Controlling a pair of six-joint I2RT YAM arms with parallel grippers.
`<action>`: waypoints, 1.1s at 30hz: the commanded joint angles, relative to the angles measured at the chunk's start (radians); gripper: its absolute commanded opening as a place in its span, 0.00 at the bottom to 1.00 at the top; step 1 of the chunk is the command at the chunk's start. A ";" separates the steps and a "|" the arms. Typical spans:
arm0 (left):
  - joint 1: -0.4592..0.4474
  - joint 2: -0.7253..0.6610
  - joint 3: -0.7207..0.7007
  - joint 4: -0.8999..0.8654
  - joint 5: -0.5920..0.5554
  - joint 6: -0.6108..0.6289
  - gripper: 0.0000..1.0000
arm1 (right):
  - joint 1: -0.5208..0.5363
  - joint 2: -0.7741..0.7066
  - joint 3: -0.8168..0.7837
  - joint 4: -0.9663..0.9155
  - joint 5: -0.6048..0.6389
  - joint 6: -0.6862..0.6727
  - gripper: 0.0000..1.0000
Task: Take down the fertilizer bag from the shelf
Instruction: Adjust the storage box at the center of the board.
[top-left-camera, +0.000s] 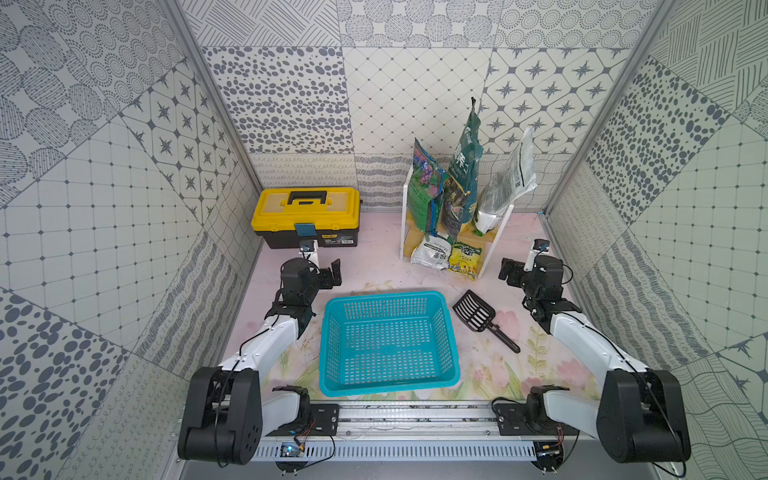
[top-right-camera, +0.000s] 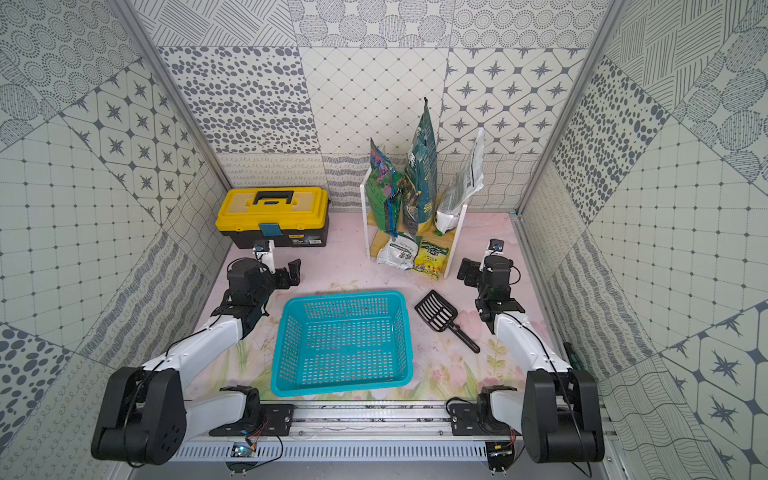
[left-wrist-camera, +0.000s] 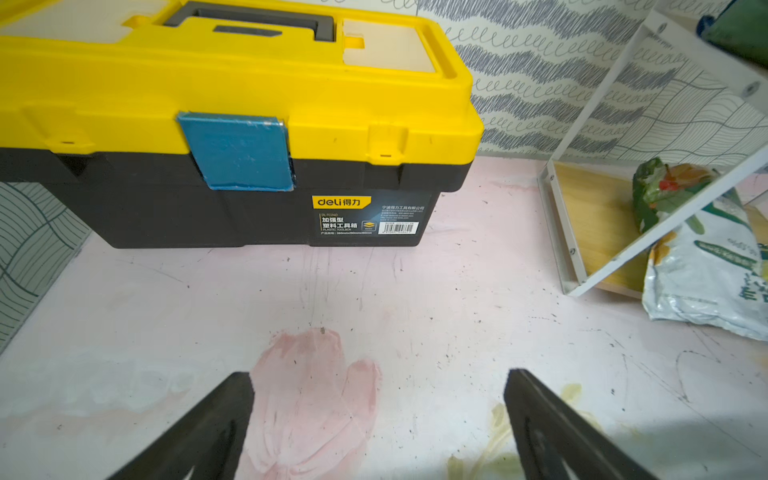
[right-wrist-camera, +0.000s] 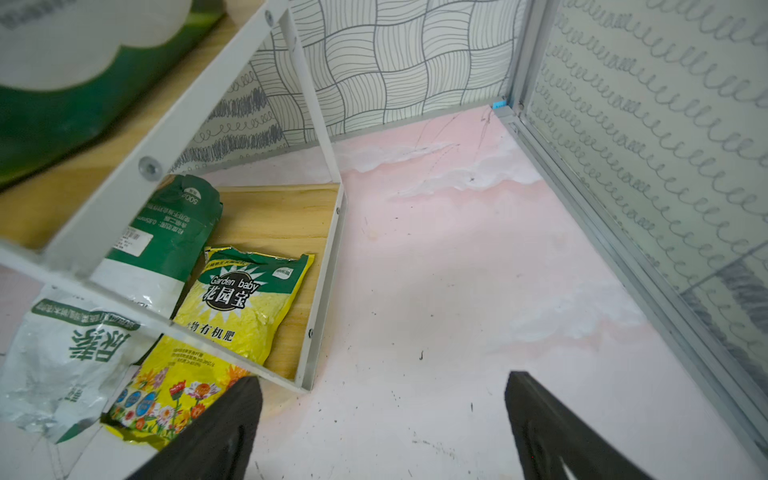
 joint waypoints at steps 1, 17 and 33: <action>0.000 -0.102 0.077 -0.327 0.012 -0.081 1.00 | -0.015 -0.080 0.021 -0.223 -0.127 0.167 0.97; -0.087 -0.276 0.200 -0.674 0.240 -0.543 0.94 | 0.649 -0.062 0.191 -0.622 -0.222 0.419 0.68; -0.152 -0.434 0.139 -0.784 0.210 -0.611 0.98 | 0.649 0.126 0.152 -0.336 -0.152 0.549 0.42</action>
